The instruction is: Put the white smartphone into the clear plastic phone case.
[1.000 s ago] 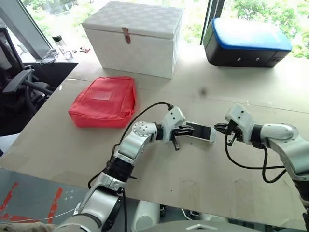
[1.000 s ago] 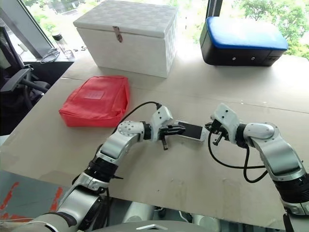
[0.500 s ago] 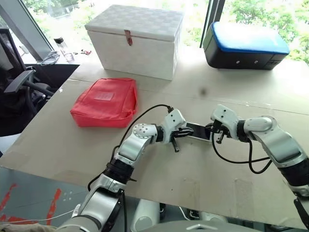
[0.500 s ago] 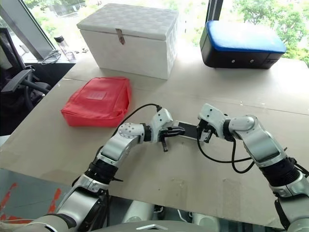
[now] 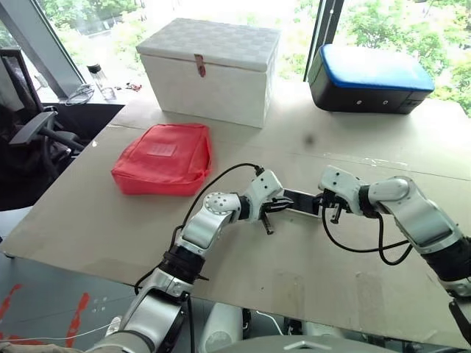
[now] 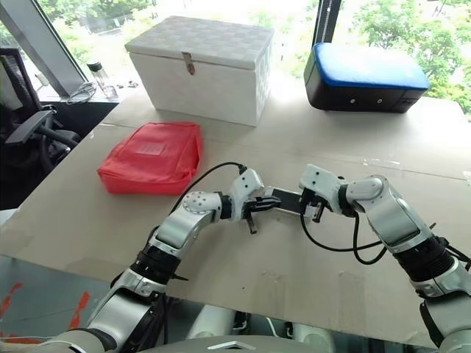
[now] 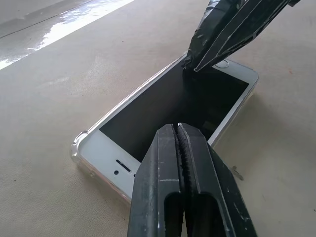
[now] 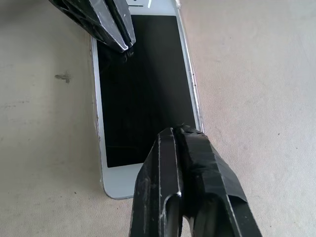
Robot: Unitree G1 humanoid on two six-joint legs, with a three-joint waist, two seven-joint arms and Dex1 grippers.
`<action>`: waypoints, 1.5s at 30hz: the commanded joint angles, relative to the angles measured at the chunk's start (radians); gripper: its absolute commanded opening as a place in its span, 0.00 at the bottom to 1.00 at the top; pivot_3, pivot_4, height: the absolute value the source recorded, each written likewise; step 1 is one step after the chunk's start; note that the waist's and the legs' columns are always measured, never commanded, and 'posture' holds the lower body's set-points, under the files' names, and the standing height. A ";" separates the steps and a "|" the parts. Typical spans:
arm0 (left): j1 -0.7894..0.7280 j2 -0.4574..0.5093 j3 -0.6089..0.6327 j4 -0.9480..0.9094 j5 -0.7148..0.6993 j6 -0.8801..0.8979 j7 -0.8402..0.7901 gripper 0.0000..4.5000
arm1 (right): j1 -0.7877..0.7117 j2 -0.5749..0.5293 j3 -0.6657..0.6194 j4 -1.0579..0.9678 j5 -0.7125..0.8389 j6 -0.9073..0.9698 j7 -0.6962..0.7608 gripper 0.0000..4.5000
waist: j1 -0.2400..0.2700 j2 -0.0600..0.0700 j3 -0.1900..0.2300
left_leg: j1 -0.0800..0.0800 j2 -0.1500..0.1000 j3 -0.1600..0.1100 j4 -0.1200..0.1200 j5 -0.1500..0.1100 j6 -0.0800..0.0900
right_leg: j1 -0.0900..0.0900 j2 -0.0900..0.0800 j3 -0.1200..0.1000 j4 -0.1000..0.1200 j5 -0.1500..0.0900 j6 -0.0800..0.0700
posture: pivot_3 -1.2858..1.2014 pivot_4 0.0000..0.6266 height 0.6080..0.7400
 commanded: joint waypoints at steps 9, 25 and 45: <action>-0.007 -0.026 -0.006 0.014 0.008 -0.011 0.006 0.02 | 0.074 0.002 0.171 0.152 -0.095 0.056 0.068 0.00 | 0.000 -0.001 -0.004 | 0.009 0.000 0.000 -0.006 -0.001 -0.001 | 0.007 0.000 0.000 -0.005 0.000 0.000 | 0.52 0.24 1.00; -0.007 -0.034 -0.003 0.027 0.005 -0.016 0.012 0.02 | 0.164 -0.020 0.014 -0.022 0.031 -0.017 0.105 0.00 | 0.000 0.012 0.008 | 0.007 0.000 0.000 -0.014 -0.006 -0.003 | 0.005 0.000 -0.004 -0.015 -0.001 0.001 | 0.52 0.24 1.00; 0.011 -0.036 0.000 0.005 0.003 -0.002 0.031 0.02 | 0.138 -0.088 0.214 0.106 -0.122 -0.026 0.161 0.00 | 0.004 0.000 -0.002 | 0.008 0.000 0.000 -0.013 -0.007 -0.002 | 0.007 -0.006 -0.009 -0.016 -0.001 0.001 | 0.52 0.24 1.00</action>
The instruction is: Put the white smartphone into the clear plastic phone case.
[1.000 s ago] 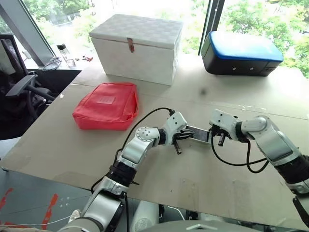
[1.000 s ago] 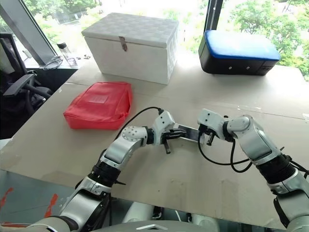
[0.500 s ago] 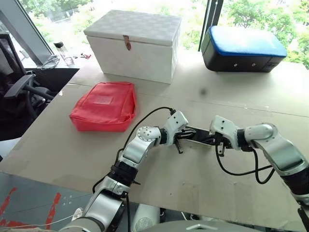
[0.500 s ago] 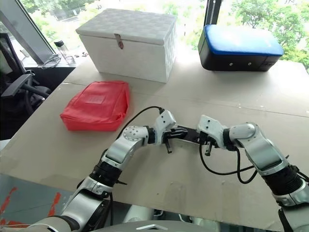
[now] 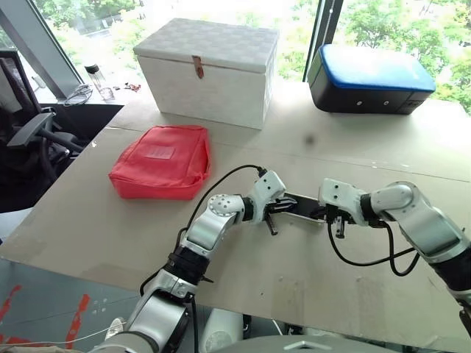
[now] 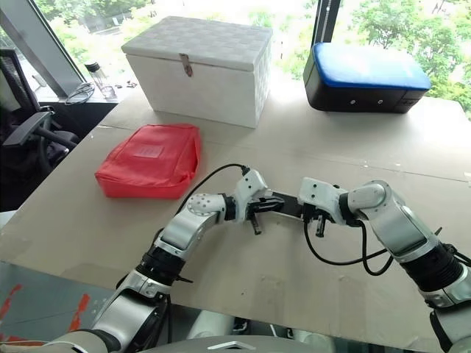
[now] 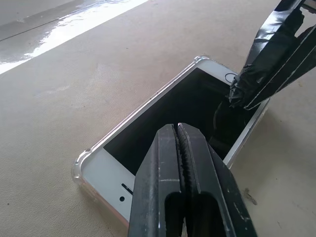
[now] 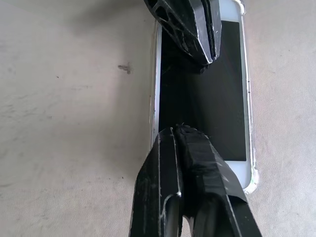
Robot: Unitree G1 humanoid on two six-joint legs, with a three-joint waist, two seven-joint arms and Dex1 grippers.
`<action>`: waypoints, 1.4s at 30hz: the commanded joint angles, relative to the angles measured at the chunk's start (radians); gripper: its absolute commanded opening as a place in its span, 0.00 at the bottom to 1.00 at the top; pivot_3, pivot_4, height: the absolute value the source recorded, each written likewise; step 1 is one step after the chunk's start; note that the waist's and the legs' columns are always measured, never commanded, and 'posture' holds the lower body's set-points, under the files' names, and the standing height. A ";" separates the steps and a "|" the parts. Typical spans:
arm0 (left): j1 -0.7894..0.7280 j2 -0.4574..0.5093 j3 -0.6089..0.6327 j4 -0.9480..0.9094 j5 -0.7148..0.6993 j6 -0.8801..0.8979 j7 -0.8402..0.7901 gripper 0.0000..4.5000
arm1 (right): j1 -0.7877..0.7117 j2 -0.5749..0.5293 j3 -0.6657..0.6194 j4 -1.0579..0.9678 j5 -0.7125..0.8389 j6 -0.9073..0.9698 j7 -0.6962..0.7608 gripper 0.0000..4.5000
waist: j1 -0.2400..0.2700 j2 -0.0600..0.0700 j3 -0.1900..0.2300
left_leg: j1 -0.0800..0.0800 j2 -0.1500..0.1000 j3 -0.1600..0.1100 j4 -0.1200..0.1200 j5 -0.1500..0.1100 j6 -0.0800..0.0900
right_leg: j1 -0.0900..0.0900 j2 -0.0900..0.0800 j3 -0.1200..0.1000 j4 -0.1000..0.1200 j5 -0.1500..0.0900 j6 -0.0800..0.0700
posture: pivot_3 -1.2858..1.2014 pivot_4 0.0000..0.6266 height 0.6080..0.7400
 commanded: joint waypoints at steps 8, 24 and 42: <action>0.009 -0.011 0.010 -0.028 -0.005 -0.011 0.018 0.02 | 0.128 0.039 0.109 0.168 -0.081 -0.001 0.004 0.00 | -0.005 -0.004 -0.003 | 0.001 0.000 -0.004 -0.001 0.000 0.000 | 0.000 -0.001 -0.002 -0.003 0.000 0.000 | 0.52 0.24 1.00; 0.125 -0.098 0.323 -0.282 -0.237 -0.016 0.222 0.63 | 0.308 0.363 -0.532 0.049 0.240 -0.389 -0.332 0.76 | -0.004 0.014 0.039 | -0.016 -0.004 -0.002 0.000 0.004 -0.003 | -0.018 -0.007 -0.014 -0.001 0.014 0.012 | 0.52 0.24 1.00; 0.648 0.245 0.492 -0.638 -0.375 0.036 0.085 0.99 | 0.933 0.288 -0.833 -0.188 0.329 -0.508 -0.337 1.00 | -0.005 0.022 0.048 | -0.016 -0.005 -0.005 0.007 -0.007 0.001 | -0.018 -0.011 -0.012 -0.002 0.009 0.012 | 0.52 0.24 1.00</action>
